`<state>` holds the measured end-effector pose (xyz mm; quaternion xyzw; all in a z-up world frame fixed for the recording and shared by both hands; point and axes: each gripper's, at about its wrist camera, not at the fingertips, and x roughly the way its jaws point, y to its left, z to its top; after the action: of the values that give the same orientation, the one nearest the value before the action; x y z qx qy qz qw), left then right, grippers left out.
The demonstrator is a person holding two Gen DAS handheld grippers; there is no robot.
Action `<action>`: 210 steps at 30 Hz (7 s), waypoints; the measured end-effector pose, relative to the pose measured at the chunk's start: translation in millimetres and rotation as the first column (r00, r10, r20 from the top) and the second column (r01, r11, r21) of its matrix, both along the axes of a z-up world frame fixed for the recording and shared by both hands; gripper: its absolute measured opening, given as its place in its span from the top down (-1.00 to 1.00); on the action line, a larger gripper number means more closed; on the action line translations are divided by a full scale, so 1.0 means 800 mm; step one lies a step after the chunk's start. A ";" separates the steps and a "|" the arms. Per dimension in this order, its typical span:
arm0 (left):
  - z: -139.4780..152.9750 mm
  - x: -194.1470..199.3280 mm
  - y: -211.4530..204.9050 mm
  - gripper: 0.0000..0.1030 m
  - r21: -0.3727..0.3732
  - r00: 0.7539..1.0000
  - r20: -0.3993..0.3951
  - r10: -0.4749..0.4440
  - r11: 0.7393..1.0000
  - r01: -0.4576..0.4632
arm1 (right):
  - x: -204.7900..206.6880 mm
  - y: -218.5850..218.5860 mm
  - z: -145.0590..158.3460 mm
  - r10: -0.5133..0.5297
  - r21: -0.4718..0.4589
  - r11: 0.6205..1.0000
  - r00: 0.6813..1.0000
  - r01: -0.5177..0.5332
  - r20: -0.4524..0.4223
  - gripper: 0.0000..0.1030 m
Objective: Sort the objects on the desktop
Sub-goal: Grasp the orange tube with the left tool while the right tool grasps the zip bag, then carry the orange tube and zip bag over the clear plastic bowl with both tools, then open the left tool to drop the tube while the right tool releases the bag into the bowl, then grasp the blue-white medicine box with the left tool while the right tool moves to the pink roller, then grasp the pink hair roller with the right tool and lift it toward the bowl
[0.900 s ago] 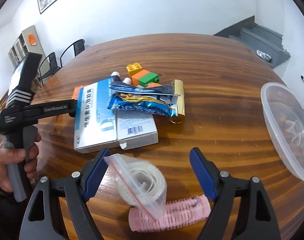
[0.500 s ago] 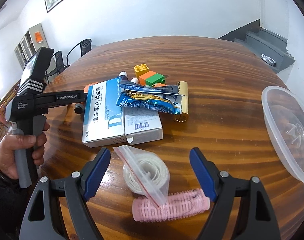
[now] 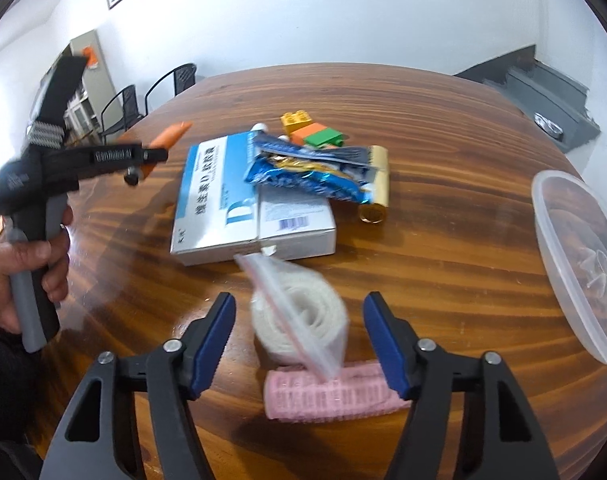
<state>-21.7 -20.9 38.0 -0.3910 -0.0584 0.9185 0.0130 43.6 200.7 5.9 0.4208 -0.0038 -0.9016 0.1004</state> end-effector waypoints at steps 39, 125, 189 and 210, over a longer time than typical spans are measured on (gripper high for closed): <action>0.055 0.042 0.229 0.43 0.022 0.910 -0.052 -0.411 0.911 0.412 | 0.051 0.268 0.049 -0.590 -0.085 0.806 0.786 0.585 -0.184 0.22; 0.005 0.019 0.088 -0.14 0.137 0.992 0.056 -0.115 0.985 0.106 | 0.097 0.165 0.052 -0.460 -0.104 0.887 0.845 0.450 -0.271 -0.53; 0.054 0.050 0.097 -0.44 0.068 0.983 -0.135 -0.122 0.989 0.132 | 0.075 0.037 -0.001 -0.108 0.015 0.994 0.993 0.109 -0.048 -0.45; 0.052 0.061 0.123 -0.44 0.066 0.967 -0.149 -0.205 0.974 0.216 | 0.046 0.216 0.047 -0.549 0.012 0.822 0.798 0.569 -0.248 -0.45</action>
<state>26.9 77.7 79.4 -0.3280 -0.0530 0.9341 0.1304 80.4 373.4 43.3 0.2960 -0.0771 -0.9332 -0.1886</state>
